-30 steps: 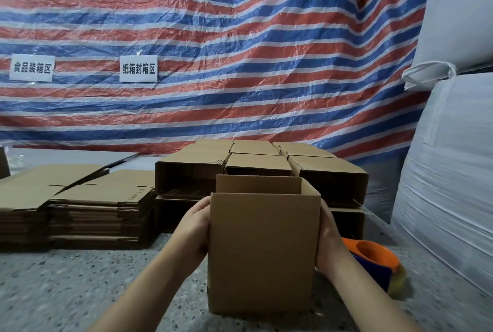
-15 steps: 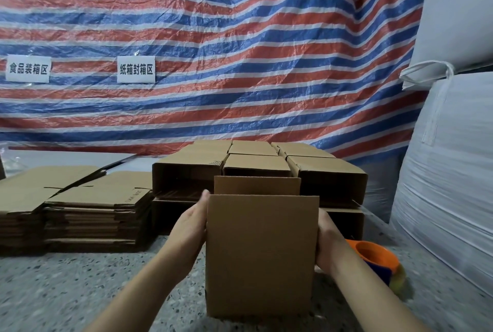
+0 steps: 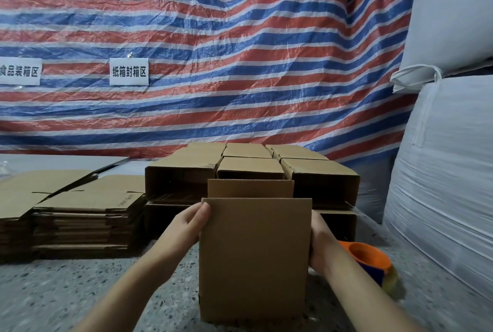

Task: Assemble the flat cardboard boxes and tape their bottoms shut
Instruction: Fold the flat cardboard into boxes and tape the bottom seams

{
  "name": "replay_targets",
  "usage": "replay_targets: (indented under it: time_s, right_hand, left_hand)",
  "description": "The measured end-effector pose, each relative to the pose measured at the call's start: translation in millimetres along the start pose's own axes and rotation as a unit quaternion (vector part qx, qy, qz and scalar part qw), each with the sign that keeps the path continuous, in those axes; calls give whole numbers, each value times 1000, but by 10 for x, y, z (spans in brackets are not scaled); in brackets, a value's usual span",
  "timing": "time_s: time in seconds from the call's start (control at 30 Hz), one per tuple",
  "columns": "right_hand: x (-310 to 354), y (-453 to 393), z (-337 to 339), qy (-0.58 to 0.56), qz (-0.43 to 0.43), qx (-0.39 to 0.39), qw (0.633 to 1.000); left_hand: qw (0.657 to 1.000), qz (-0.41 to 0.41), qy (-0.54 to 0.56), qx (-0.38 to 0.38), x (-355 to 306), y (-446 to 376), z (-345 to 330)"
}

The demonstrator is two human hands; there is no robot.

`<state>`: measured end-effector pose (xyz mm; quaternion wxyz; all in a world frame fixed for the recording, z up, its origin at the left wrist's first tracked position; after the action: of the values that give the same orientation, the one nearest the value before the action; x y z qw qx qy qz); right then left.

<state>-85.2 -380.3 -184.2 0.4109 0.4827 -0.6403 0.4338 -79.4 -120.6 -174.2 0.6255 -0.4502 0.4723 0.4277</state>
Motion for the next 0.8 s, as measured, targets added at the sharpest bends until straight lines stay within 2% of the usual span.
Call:
replay_targets:
  time_s: [0.37,0.5,0.8]
  right_hand:
    - [30,61,-29,-10,24,34,999]
    - [32,126,-47,-14,44,67,997]
    - [166,103,36,41,81,161,983]
  left_hand:
    - [998,10,23,-60,-149,78,-104]
    - [998,21,6,-60,-172,85,-108]
    - [999,-30,8,-33,-215,-11,-34]
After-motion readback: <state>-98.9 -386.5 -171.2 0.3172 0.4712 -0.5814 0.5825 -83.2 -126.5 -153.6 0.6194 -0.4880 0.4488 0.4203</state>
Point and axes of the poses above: each hand's wrist, its own y-axis away from the middle knuckle, its own z-axis out of the back of the hand, x = y × z, the point moved 3 cm from there along -y, towards the middle knuckle, and after that the axes turned 10 degrees about z, right-handed, at the moved point
